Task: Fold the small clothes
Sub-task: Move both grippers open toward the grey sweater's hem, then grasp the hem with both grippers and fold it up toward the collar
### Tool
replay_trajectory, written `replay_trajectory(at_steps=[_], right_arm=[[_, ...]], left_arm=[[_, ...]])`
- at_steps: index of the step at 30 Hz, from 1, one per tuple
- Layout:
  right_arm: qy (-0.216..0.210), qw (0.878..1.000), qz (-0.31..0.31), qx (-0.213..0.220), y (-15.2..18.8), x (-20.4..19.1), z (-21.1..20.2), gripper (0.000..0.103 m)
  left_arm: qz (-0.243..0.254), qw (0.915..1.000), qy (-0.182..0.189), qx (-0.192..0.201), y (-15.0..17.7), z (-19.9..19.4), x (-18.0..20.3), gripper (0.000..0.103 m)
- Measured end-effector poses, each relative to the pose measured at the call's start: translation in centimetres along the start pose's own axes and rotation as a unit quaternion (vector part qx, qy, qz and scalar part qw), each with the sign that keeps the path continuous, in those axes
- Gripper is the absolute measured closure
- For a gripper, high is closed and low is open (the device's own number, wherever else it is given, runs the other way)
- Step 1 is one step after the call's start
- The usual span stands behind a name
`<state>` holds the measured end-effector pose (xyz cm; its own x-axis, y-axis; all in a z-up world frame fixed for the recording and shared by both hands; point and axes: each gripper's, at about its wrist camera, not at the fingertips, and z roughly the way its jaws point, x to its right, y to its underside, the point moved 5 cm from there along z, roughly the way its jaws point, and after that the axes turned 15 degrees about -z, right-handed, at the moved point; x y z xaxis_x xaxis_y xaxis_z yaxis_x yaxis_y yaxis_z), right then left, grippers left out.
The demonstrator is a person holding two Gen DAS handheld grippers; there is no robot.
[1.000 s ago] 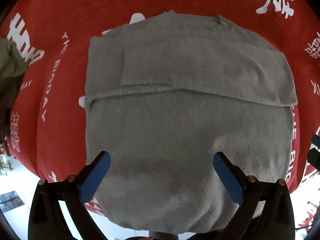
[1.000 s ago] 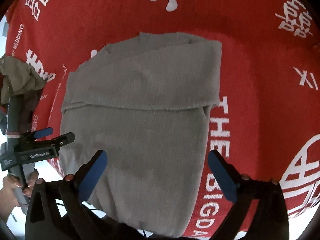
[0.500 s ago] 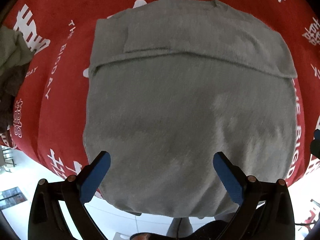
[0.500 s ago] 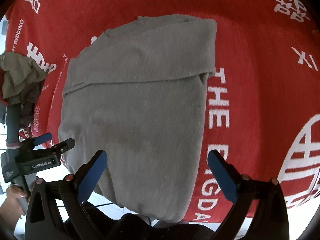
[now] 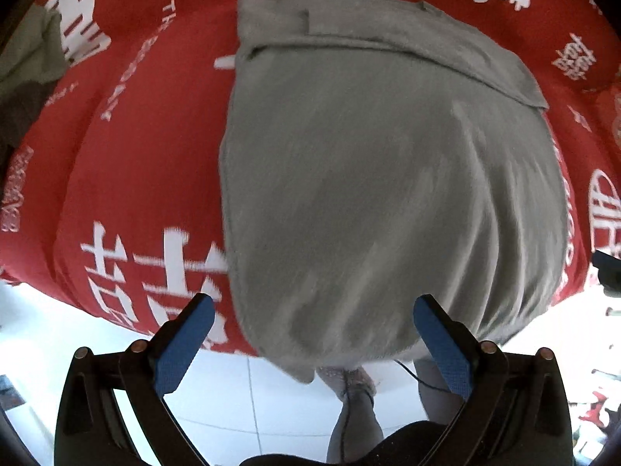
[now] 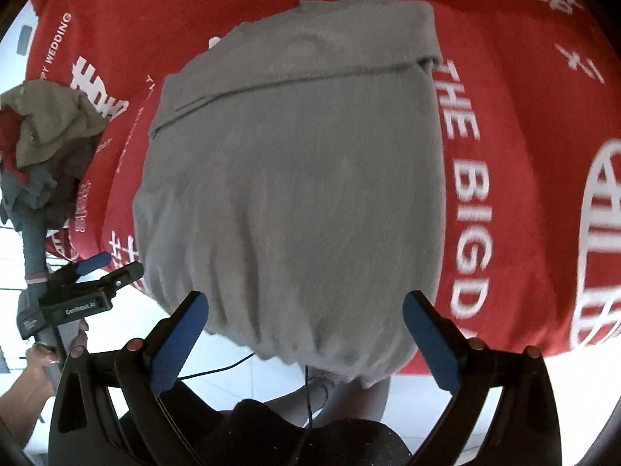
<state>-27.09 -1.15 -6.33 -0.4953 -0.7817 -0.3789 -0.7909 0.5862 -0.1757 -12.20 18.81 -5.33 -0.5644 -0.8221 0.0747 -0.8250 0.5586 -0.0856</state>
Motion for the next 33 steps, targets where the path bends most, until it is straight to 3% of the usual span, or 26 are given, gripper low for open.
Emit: replay_trajectory(at_steps=[2,4,6,13,17,26,30,33], right_arm=[[-0.017,1.0,0.008,-0.001,1.5,0.0,0.6,0.007],[-0.03,0.999,0.021,-0.016,3.3,0.4,1.6,0.024],[-0.047,0.998,0.037,-0.031,5.0,1.0,2.8,0.028],[-0.062,0.994,0.035,-0.083,9.3,4.1,6.9,0.028],[-0.063,0.993,0.038,-0.097,10.8,5.7,8.5,0.028],[-0.131,0.988,0.03,-0.08,10.2,4.1,9.3,0.028],[-0.166,0.983,0.029,-0.071,9.7,3.1,9.7,0.027],[-0.188,0.979,0.04,-0.069,9.8,3.2,10.4,0.027]], left_arm=[[0.004,0.9998,0.019,-0.006,1.4,0.8,-1.5,0.0],[0.003,0.9992,0.033,-0.02,2.5,2.0,-2.5,0.0],[-0.003,0.9985,0.045,-0.032,3.6,3.3,-3.4,0.0],[-0.042,0.9932,0.09,-0.061,5.4,7.5,-4.7,0.0],[-0.038,0.9935,0.085,-0.066,5.8,9.2,-5.0,0.0],[-0.05,0.9872,0.13,-0.078,6.0,9.6,-4.6,0.0],[-0.027,0.9829,0.162,-0.084,6.2,9.2,-3.1,0.0],[-0.012,0.9839,0.155,-0.087,6.6,9.7,-2.2,0.0]])
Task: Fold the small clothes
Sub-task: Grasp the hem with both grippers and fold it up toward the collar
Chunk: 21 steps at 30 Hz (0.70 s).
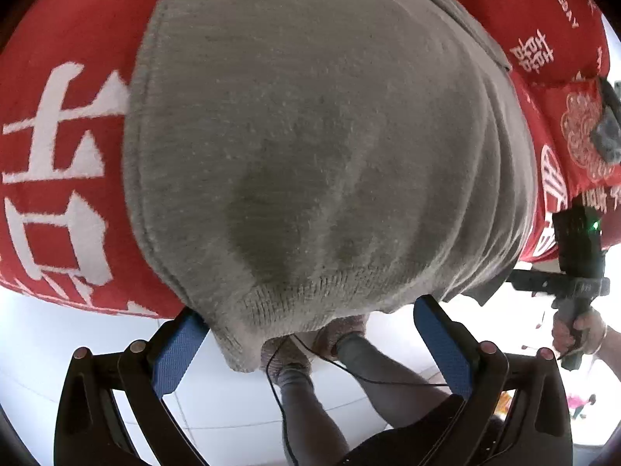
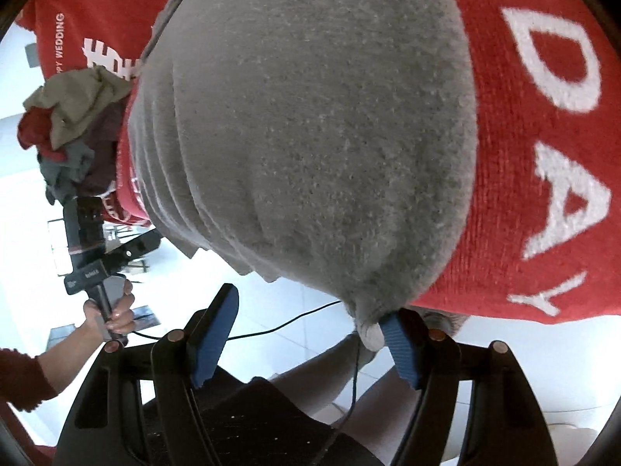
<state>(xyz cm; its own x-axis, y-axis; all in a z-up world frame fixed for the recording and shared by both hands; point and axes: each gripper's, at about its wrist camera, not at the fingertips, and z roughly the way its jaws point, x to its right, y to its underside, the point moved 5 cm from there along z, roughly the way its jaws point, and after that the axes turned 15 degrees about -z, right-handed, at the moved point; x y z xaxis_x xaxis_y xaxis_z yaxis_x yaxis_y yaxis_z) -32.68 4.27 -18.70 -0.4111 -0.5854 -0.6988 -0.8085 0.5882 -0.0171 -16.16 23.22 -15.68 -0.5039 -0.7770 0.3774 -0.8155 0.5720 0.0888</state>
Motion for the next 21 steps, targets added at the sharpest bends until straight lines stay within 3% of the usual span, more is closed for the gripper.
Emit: replay_trajectory(at_steps=[5,8,9,10,11,12,13,16,21], right_arm=[[-0.019,1.0,0.017,-0.005,0.4,0.9,0.4,0.027],[-0.033,0.999,0.042,-0.001,0.4,1.1,0.8,0.029],[-0.04,0.997,0.06,0.004,0.4,1.4,0.8,0.036],[-0.042,0.996,0.075,0.008,0.5,1.7,0.6,0.055],[-0.042,0.995,0.091,0.011,0.7,2.1,0.5,0.068],[-0.041,0.993,0.106,0.015,1.0,2.5,0.3,0.09],[-0.049,0.992,0.114,0.024,1.2,2.5,0.0,0.091],[-0.051,0.992,0.113,0.039,1.5,1.6,-0.9,0.093],[-0.113,0.981,0.126,0.097,0.9,-1.1,-3.0,0.093]], left_arm=[[-0.005,0.9998,0.001,-0.02,0.0,0.8,-0.2,0.001],[-0.002,0.9998,0.002,-0.02,0.1,0.5,0.6,0.013],[-0.002,0.9998,0.0,-0.021,0.1,0.5,0.7,0.022],[-0.001,0.9997,-0.004,-0.026,0.2,0.5,0.6,0.03],[0.0,0.9995,-0.012,-0.03,0.2,0.7,0.6,0.052],[0.0,0.9989,-0.023,-0.04,0.3,1.0,0.1,0.08],[-0.003,0.9987,-0.021,-0.047,0.4,1.1,-0.2,0.092],[-0.004,0.9986,0.001,-0.052,0.2,0.4,0.2,0.092],[-0.013,0.9975,0.061,-0.032,-0.3,-3.7,2.1,0.092]])
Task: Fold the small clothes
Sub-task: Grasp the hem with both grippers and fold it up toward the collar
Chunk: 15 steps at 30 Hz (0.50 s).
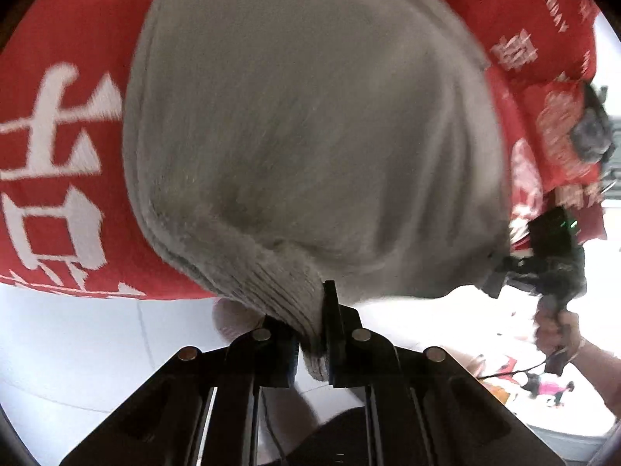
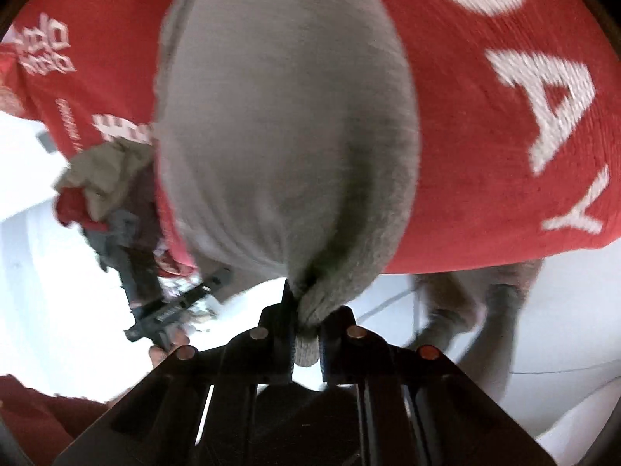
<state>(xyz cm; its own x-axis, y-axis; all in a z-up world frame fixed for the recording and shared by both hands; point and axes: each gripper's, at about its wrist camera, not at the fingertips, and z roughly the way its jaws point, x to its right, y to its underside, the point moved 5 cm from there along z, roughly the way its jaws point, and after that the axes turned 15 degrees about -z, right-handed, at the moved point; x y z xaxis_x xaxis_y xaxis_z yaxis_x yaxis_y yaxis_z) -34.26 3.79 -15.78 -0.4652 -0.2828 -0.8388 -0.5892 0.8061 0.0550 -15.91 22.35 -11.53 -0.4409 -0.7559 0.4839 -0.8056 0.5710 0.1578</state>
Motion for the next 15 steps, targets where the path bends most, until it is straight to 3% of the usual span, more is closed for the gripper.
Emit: replay_trajectory(at_steps=[8,15], right_arm=[[-0.073,0.994,-0.014,0.078,-3.0,-6.0,-2.4,0.093],[-0.124,0.983,-0.038,0.127,-9.4,-9.6,-5.6,0.093]], left_arm=[[-0.018,0.9963,0.058,0.061,-4.5,-5.7,2.8,0.092],[-0.03,0.9913,0.061,0.113,-11.0,-9.1,4.9,0.092]])
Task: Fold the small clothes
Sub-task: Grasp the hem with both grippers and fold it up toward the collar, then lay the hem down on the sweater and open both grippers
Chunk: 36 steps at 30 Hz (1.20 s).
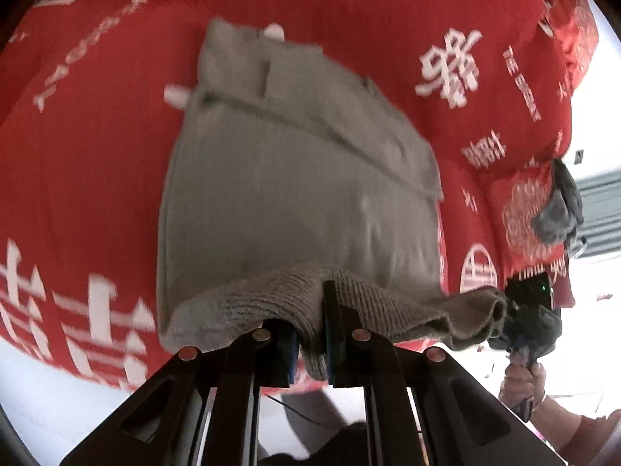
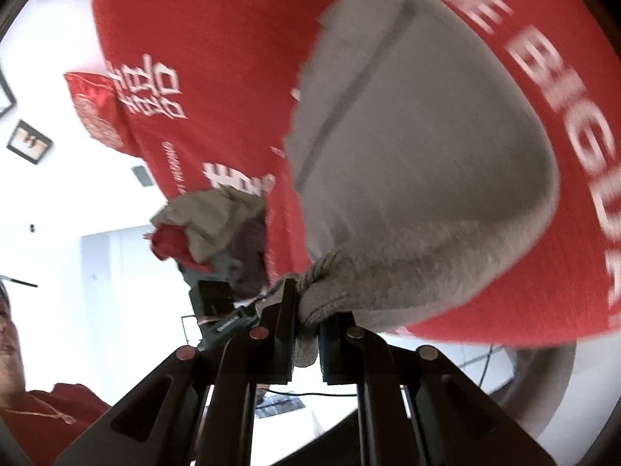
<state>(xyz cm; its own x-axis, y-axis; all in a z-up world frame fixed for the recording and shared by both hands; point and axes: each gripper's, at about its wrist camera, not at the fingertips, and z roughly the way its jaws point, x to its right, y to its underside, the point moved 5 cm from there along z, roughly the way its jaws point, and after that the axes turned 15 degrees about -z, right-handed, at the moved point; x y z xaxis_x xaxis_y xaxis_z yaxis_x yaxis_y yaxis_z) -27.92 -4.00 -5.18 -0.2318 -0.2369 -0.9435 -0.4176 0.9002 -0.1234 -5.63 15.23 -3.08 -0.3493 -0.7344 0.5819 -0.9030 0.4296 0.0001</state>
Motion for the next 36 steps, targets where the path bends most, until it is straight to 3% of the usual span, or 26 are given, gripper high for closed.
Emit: replay_trajectory(at_steps=[6,11,17,23,28,31,33,35,36], right_arm=[[-0.012,0.999,-0.031,0.001,-8.9,-2.2,0.7,0.093],[-0.015,0.998,-0.062,-0.015,-17.8,-2.8,2.7,0.093],[0.001,0.999,-0.038,-0.016,-26.2,1.9,5.9,0.093],[0.068,0.997,0.019,-0.035,-29.7,9.8,9.4,0.093],[0.086,0.994,0.048,-0.041,-30.2,12.1,10.4,0.089],[0.086,0.995,0.043,-0.041,-30.5,11.1,10.2,0.085],[0.088,0.995,0.045,-0.024,-30.8,10.4,9.4,0.079],[0.087,0.995,0.055,0.015,-31.5,10.1,7.9,0.068],[0.092,0.994,0.058,0.032,-31.8,10.1,7.1,0.056]], left_arm=[[0.005,0.9991,0.002,0.043,-7.4,-0.6,3.2,0.092],[0.006,0.9974,-0.006,0.071,-15.0,1.8,6.5,0.092],[-0.002,0.9957,-0.044,0.082,-22.4,7.6,6.9,0.092],[-0.026,0.9928,-0.104,0.054,-25.6,14.3,3.8,0.092],[-0.026,0.9919,-0.115,0.048,-25.9,14.0,3.9,0.091],[-0.011,0.9873,-0.146,0.061,-26.1,12.6,4.6,0.074],[-0.007,0.984,-0.159,0.081,-26.3,11.0,5.2,0.043],[-0.006,0.9803,-0.167,0.105,-26.2,9.5,5.4,0.028],[-0.005,0.9784,-0.172,0.114,-26.3,8.8,5.5,0.028]])
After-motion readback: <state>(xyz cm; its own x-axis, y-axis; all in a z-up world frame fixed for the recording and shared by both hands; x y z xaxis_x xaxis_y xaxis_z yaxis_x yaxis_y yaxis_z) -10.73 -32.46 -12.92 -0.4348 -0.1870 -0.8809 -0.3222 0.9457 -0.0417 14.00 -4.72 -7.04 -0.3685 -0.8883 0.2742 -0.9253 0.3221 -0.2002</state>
